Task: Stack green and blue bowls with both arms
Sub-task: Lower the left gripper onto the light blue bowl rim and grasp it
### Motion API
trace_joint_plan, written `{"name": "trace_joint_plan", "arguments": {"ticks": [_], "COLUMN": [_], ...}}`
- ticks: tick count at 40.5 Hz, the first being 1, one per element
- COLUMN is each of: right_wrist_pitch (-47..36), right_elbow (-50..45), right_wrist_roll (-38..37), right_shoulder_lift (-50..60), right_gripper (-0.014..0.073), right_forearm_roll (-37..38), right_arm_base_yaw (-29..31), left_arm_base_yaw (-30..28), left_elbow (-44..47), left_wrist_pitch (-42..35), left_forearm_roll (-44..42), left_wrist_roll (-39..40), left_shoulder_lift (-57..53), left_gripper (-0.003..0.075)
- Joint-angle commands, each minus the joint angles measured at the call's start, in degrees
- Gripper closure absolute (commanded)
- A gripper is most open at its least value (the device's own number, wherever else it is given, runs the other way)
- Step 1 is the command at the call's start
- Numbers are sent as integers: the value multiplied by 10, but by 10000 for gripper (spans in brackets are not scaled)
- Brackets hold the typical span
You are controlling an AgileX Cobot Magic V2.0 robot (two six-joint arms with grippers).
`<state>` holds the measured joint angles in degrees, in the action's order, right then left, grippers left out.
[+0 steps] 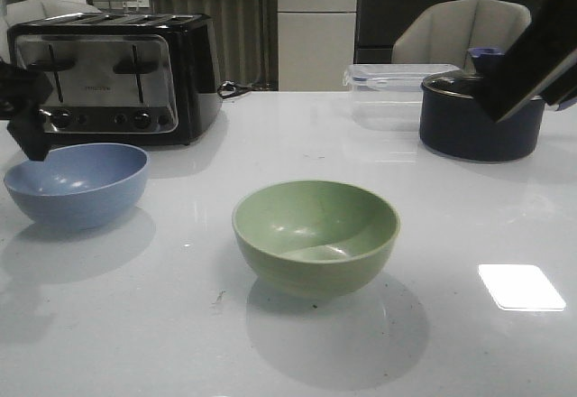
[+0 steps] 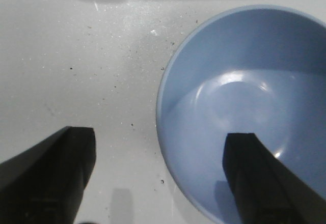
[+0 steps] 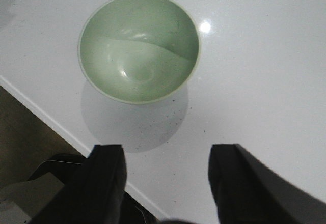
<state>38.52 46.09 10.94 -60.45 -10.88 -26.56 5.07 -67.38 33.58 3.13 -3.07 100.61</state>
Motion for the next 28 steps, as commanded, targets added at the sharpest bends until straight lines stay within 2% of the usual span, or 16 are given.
{"name": "trace_joint_plan", "arguments": {"ticks": [1,5,18,21,24,28], "right_wrist_pitch": [-31,-31,-31,-31,-31,-31], "right_elbow": [15,15,15,15,15,15], "right_wrist_roll": [6,6,6,6,6,6], "right_shoulder_lift": [11,11,11,11,11,11], "right_gripper": [118,118,118,118,118,118], "right_forearm_roll": [0,0,0,0,0,0], "right_arm_base_yaw": [0,0,0,0,0,0], "left_arm_base_yaw": [-1,-1,-1,-1,-1,-1], "left_elbow": [-32,-38,-38,-38,-38,-46], "left_wrist_pitch": [-30,-39,-45,-44,-43,-23], "left_forearm_roll": [6,6,6,6,6,11], "left_wrist_roll": [3,3,3,3,3,3], "left_shoulder_lift": [9,27,35,35,33,29], "left_gripper": [154,202,532,587,629,627]}}
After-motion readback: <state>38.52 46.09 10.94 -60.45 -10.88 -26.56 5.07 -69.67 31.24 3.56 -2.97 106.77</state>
